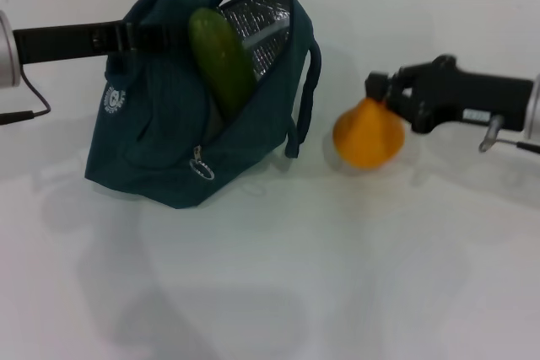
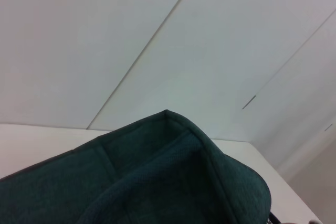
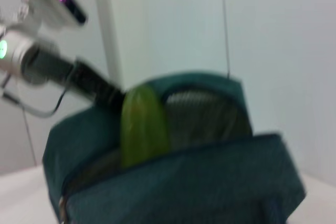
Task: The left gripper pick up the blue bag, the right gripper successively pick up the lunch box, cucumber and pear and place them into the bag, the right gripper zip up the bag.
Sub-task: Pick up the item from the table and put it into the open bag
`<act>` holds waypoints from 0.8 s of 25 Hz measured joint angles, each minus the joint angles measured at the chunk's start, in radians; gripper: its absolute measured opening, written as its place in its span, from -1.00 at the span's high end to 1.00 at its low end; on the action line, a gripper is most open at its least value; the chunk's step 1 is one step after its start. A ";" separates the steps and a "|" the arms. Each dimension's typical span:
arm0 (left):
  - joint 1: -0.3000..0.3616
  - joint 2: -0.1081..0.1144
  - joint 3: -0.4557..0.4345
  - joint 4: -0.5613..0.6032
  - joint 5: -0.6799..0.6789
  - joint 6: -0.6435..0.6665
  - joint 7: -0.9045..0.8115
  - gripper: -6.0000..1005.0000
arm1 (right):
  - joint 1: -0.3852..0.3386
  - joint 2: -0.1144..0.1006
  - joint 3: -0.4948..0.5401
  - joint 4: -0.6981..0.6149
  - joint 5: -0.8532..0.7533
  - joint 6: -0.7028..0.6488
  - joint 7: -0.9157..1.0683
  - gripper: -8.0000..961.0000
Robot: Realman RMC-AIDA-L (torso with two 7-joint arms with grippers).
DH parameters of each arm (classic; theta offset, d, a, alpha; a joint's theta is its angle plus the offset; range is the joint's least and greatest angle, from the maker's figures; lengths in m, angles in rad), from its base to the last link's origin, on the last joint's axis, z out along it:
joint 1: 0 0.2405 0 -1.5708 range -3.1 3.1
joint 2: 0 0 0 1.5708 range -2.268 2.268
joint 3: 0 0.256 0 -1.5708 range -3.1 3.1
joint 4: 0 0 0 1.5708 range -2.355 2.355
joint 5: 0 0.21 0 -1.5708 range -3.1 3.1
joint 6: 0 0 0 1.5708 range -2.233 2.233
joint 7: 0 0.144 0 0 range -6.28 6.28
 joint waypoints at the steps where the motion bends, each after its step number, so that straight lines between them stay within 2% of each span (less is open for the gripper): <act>1: 0.000 0.000 0.000 0.000 0.000 0.001 0.000 0.89 | 0.000 -0.001 0.023 0.000 0.002 -0.015 0.000 0.92; 5: 0.000 -0.001 0.000 0.000 0.000 0.002 0.000 0.89 | 0.005 -0.002 0.166 -0.008 0.005 -0.108 0.000 0.92; 8: -0.001 -0.001 0.000 0.000 0.000 0.002 0.000 0.89 | 0.018 -0.002 0.233 -0.022 0.025 -0.150 0.000 0.92; 13: -0.006 -0.003 0.000 0.000 0.000 0.002 0.000 0.89 | 0.059 -0.002 0.243 -0.037 0.088 -0.150 -0.005 0.92; 17: -0.007 -0.003 0.000 0.001 -0.001 0.001 0.000 0.89 | 0.121 -0.001 0.246 -0.034 0.100 -0.123 -0.007 0.92; 19: -0.009 -0.004 0.000 0.002 -0.002 0.001 0.000 0.89 | 0.121 -0.001 0.246 -0.034 0.100 -0.123 -0.007 0.92; 20: -0.009 -0.004 0.000 0.002 -0.002 0.001 0.000 0.89 | 0.164 0.003 0.241 -0.024 0.100 -0.096 -0.009 0.92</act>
